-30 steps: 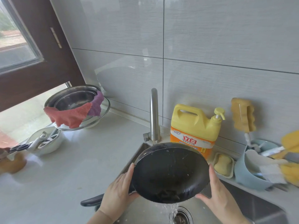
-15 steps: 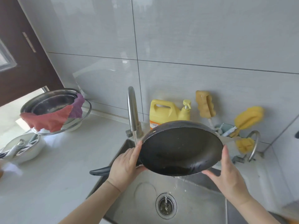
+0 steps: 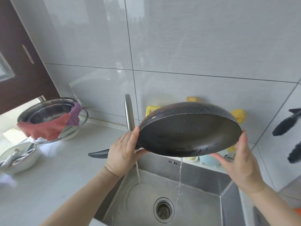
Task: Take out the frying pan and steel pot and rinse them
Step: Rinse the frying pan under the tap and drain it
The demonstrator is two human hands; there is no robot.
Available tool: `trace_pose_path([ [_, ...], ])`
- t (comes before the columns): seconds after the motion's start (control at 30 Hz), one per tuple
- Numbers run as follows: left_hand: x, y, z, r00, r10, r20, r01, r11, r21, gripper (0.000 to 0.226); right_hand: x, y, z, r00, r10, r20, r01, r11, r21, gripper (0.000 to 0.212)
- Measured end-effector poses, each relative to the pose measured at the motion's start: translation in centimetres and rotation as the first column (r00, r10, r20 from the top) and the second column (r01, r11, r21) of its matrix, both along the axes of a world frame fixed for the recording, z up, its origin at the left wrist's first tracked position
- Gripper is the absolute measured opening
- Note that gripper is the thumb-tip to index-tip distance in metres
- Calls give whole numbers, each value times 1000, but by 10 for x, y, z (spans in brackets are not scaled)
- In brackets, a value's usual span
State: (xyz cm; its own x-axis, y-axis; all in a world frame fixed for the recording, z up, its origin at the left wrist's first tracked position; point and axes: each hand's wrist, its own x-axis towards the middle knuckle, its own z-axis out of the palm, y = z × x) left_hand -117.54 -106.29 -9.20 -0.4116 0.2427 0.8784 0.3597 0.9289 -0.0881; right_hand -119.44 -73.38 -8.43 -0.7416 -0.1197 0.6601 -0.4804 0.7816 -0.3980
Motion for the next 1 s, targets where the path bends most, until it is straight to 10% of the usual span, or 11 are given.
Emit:
trace_pose_path([
  [0.33,23,-17,-26,990,47,132,-47,999,1,89,-3,-19,-33,991,76,-108,-68,995,77,90],
  [0.53,51,-35,-98,880,34,474,-85,993,86,82,-4,-39,-110,980,138,146,-144,989,34,99],
  [0.7,60,-52,-129,692,43,721,-242,954,176,105,-11,-54,-154,906,109,409,-171,978,118,167],
  [1.0,68,-91,-139,566,105,818,-449,871,198,103,-40,-94,-177,819,326,472,-406,911,77,143],
])
